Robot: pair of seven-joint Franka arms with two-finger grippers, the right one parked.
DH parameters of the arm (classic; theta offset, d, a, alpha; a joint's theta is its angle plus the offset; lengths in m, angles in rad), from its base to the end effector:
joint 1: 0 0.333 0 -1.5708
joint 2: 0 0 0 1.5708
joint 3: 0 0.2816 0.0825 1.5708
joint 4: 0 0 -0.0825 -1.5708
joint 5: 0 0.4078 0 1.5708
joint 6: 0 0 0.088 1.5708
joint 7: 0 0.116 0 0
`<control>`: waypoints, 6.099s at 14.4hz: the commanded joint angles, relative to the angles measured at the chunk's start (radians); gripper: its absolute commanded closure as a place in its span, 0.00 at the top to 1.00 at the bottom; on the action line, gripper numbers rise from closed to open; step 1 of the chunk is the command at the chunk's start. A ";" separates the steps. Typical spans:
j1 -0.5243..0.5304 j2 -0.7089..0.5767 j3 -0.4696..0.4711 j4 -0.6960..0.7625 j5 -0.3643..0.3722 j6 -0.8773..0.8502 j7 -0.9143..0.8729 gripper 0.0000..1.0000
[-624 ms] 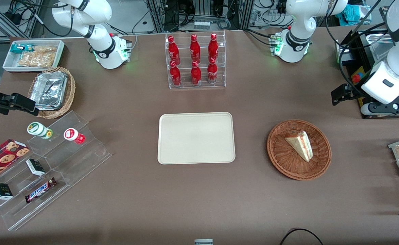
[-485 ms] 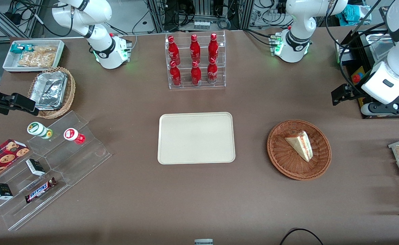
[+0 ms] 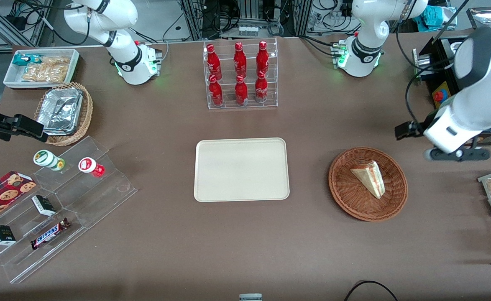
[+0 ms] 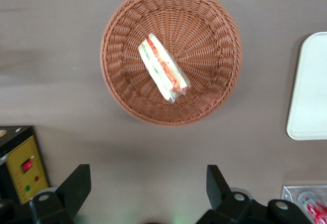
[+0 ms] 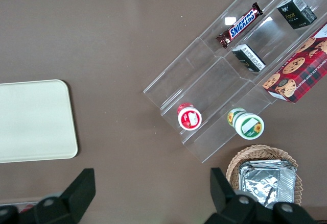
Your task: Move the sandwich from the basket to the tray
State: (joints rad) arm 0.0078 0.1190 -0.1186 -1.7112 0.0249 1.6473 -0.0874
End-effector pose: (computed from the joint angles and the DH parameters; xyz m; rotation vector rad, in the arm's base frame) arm 0.5929 -0.0611 0.4484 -3.1002 0.0434 0.2800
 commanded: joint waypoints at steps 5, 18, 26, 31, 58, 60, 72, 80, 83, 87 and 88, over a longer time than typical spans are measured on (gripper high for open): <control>-0.015 0.005 -0.004 -0.293 0.016 0.392 -0.219 1.00; -0.015 0.189 -0.004 -0.470 0.010 0.871 -0.911 0.95; -0.028 0.146 -0.012 -0.356 0.015 0.612 -0.769 0.06; -0.141 0.191 -0.021 -0.133 0.006 0.358 -0.435 0.08; -0.730 0.771 -0.023 0.509 0.013 0.376 -0.924 0.99; -0.735 0.760 -0.021 0.510 0.016 0.373 -0.928 1.00; -0.565 0.463 -0.009 0.353 0.007 0.137 -0.905 1.00; -0.325 0.136 -0.009 -0.035 -0.031 0.135 -0.488 1.00; -0.237 -0.005 -0.009 -0.160 -0.031 0.126 -0.341 1.00; -0.134 -0.110 -0.006 -0.160 -0.025 0.013 -0.157 1.00; -0.088 -0.134 -0.010 -0.154 -0.025 -0.009 -0.112 1.00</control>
State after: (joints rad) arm -0.1413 0.0545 -0.1165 -1.8432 0.0084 1.6711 -0.2771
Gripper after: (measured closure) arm 0.000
